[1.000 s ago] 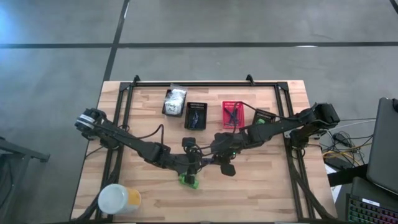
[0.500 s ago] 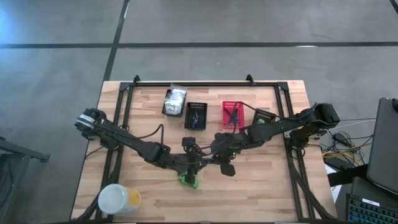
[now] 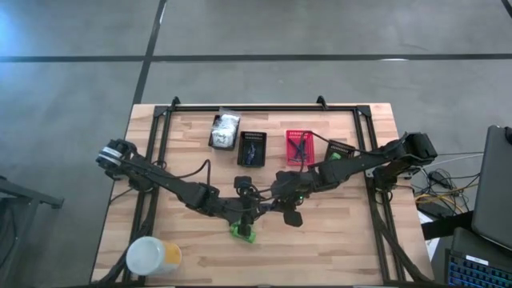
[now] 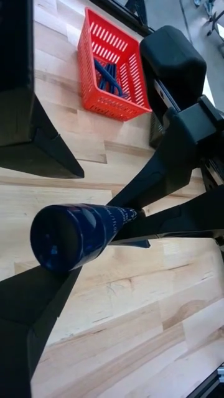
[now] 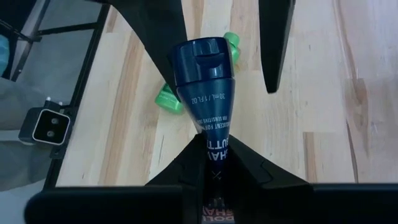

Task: Pick & Place Travel size toiletries
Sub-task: Put the blue shave cream into the middle black bin

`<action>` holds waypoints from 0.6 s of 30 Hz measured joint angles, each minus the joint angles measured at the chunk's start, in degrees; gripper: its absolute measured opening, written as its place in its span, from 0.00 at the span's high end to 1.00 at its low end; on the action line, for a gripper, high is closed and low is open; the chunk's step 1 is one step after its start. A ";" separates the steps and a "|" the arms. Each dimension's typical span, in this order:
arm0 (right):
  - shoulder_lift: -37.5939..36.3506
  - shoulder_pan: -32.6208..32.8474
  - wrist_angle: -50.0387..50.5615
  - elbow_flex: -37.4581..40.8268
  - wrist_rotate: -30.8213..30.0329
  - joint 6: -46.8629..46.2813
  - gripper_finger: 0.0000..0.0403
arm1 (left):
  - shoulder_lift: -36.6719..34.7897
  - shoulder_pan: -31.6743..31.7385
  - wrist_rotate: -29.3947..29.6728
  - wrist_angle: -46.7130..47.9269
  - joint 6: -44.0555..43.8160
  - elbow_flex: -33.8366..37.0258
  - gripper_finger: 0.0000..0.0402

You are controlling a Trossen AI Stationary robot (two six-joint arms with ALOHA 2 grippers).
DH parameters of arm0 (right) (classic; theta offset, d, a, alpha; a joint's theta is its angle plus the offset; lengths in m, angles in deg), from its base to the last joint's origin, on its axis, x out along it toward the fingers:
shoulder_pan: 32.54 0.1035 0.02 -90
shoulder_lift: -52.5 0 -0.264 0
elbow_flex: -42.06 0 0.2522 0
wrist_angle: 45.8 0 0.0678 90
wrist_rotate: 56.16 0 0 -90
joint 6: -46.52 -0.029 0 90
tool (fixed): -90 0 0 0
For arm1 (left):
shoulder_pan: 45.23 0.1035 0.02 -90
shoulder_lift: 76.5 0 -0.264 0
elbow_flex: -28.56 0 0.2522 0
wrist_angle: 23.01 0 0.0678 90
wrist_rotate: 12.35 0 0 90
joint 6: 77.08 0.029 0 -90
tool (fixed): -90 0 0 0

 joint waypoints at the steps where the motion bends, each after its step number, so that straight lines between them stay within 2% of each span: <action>1: 0.01 0.00 -0.27 0.02 0.00 0.00 0.90 | 0.00 -0.01 0.00 -0.01 0.00 0.00 0.44; 12: 0.00 -0.07 -0.94 0.08 -0.04 0.00 0.85 | -0.02 -0.02 -0.19 -0.02 0.01 0.00 0.53; 18: 0.01 -0.07 -1.06 0.29 -0.17 0.12 0.88 | -0.02 -0.02 -0.36 0.00 -0.53 0.00 0.62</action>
